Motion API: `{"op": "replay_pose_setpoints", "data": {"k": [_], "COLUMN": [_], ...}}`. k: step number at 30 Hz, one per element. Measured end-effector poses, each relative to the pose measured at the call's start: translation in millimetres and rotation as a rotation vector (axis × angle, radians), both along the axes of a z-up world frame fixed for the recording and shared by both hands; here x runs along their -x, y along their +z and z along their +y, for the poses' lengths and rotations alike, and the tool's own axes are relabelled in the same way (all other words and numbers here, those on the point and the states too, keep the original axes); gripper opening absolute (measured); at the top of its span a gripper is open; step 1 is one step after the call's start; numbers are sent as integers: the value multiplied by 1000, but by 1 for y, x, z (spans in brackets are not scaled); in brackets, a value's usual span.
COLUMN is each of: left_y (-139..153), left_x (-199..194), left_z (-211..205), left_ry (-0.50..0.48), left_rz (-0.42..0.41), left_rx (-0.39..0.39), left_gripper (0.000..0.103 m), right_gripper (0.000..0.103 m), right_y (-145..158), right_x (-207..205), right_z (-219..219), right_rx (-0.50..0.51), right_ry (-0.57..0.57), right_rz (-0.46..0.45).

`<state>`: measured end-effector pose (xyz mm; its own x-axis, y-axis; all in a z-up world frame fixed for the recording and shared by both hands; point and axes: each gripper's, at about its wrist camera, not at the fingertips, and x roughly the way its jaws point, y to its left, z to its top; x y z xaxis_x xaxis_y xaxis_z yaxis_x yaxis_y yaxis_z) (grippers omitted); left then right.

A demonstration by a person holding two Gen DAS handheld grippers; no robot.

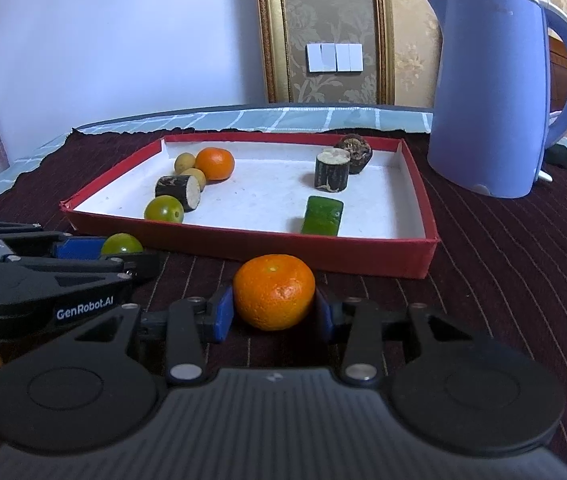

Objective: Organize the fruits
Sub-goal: 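Lift and carry the orange and green tomato over the tray with both tools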

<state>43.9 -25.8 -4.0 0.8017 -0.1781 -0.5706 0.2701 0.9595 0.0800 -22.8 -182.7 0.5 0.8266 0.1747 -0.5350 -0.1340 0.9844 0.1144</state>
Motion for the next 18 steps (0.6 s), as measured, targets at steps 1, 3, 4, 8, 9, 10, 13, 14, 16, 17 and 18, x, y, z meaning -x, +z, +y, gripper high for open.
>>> {"op": "replay_pose_setpoints", "data": {"k": [1,3,4,8,9,10,13,14,16,17,18], "left_y": [2,8,10,14,15,15,18,19,22,24,25], "left_x": [1,1,0,-5,-7,-8,-12,-14,-17,-19,-21], "left_z": [0,1,2,2,1,1,1,2,4,4,4], "left_ry": [2,13,18,41,47,50,65,72,85,89,90], "left_rz": [-7,-21,-25,-31,-33,-36,-44,-46,-49,-51,-54], "left_rx": [2,5,8,8,7,7,4,7,13,13,10], "left_gripper": [32,32,32,32,32,32,32,32,32,32,32], "right_gripper": [40,40,40,40,40,40,40,40,40,40,40], "right_y": [1,4,6,13,15,17,23,25,28,29,30], "right_x": [0,2,2,3,2,2,1,1,-1,-2,-4], "right_z": [0,1,1,0,-1,-1,-3,-5,-7,-8,-9], "right_rx": [0,0,0,4,6,9,16,16,19,21,21], "right_ry": [-1,-2,-5,-14,-17,-20,-30,-34,-40,-45,-50], "right_rz": [-4,-13,-18,-36,-41,-46,-63,-68,-74,-76,-78]}}
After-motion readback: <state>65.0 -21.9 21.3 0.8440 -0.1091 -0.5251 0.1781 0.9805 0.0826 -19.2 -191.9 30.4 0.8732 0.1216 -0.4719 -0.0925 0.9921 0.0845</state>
